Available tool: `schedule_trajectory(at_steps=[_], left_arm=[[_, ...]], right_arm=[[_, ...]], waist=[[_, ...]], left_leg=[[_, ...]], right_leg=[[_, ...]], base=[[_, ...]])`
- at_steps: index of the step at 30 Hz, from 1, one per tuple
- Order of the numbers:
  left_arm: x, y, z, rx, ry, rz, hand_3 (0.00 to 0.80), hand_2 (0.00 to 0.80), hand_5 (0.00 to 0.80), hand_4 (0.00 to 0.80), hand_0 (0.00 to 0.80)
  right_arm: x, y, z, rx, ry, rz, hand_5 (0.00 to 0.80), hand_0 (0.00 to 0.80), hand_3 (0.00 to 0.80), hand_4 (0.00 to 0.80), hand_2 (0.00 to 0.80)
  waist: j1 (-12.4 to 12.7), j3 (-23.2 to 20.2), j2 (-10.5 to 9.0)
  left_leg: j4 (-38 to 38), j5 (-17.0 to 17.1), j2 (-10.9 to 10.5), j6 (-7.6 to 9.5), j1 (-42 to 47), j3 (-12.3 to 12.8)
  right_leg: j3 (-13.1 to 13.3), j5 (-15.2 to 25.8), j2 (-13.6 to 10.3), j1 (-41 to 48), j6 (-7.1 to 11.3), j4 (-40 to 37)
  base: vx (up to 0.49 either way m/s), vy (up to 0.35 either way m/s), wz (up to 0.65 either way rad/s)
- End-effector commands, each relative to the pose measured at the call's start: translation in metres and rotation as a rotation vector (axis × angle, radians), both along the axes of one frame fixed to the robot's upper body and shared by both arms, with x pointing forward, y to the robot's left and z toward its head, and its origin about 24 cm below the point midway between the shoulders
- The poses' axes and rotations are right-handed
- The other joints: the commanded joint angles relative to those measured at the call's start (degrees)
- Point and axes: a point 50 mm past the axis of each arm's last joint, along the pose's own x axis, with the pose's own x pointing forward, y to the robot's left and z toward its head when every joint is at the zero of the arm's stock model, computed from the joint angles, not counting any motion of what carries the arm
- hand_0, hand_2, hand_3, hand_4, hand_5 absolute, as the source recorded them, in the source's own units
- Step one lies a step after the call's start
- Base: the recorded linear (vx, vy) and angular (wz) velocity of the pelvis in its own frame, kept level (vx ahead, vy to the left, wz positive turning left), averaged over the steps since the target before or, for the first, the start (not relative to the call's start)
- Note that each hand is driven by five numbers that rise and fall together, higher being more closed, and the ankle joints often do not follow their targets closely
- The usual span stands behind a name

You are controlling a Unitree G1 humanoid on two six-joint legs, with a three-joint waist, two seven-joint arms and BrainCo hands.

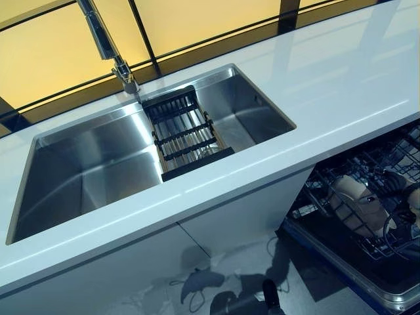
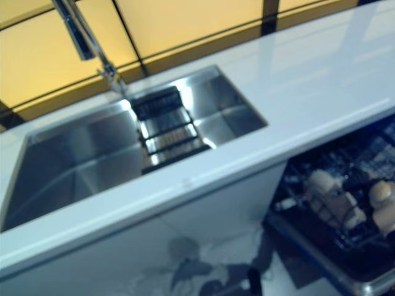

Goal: Take plates into dishwasher

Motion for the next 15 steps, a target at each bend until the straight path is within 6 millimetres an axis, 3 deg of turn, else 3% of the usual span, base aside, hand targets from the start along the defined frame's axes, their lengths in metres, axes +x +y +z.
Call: schedule_trajectory(at_steps=[1,15], left_arm=[[-0.008,0.021,0.003,0.078,0.058,-0.009,0.0,0.0,0.0,0.0,0.0],[-0.028,0.034,0.002,0.112,0.118,0.029,0.0,0.0,0.0,0.0,0.0]], right_arm=[[-0.001,-0.009,0.013,-0.09,-0.01,-0.033,0.0,0.0,0.0,0.0,0.0],[-0.022,-0.03,0.041,-0.055,-0.104,-0.133,0.0,0.0,0.0,0.0,0.0]], waist=[[-0.18,-3.67,-6.28],[-0.98,-7.13,-10.08]], left_leg=[[-0.27,4.76,1.46,-0.09,-2.79,-4.04],[-0.27,4.16,2.98,-0.01,-0.67,-2.34]], right_leg=[[0.36,-4.17,-4.26,5.62,4.27,0.25],[0.94,-4.42,-2.65,6.97,4.39,0.25]], base=[[0.0,0.0,0.0],[0.007,0.01,0.0]])
